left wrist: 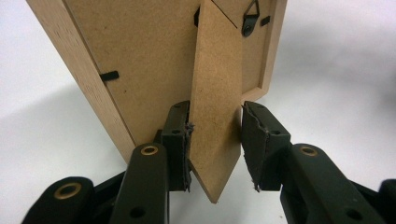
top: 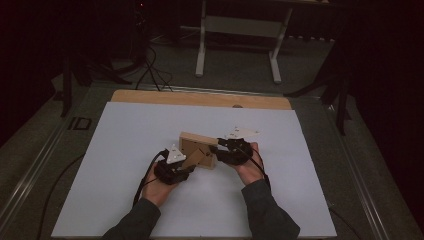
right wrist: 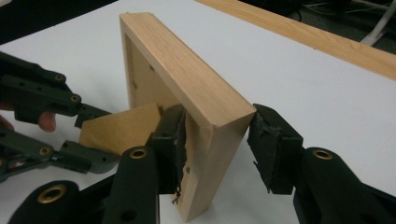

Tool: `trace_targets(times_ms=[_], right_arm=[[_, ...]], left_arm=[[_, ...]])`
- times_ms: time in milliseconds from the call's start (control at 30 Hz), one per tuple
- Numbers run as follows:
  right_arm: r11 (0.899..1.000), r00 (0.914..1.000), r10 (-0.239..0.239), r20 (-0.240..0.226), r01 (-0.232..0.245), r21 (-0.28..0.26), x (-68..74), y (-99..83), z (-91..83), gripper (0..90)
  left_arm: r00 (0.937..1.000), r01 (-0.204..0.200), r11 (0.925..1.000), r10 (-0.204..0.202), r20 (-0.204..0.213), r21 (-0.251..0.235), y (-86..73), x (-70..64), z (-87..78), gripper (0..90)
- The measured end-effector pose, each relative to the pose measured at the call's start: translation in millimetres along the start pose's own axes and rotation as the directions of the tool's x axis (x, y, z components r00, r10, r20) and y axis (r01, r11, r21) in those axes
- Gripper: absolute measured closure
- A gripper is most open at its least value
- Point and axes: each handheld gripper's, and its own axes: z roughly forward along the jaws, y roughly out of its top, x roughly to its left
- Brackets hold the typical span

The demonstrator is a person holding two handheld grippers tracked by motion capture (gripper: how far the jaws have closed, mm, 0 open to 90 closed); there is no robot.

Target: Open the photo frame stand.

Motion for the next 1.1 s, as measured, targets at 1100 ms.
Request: trace_targets(times_ms=[1100], right_arm=[[1.0, 0.9978, -0.023, -0.062, 0.022, -0.008, 4.4, -8.1, -0.6, 56.4]], left_arm=[[0.9997, -0.018, 0.9989, 0.017, 0.017, 0.044, -3.0, -1.1, 2.2, 66.7]])
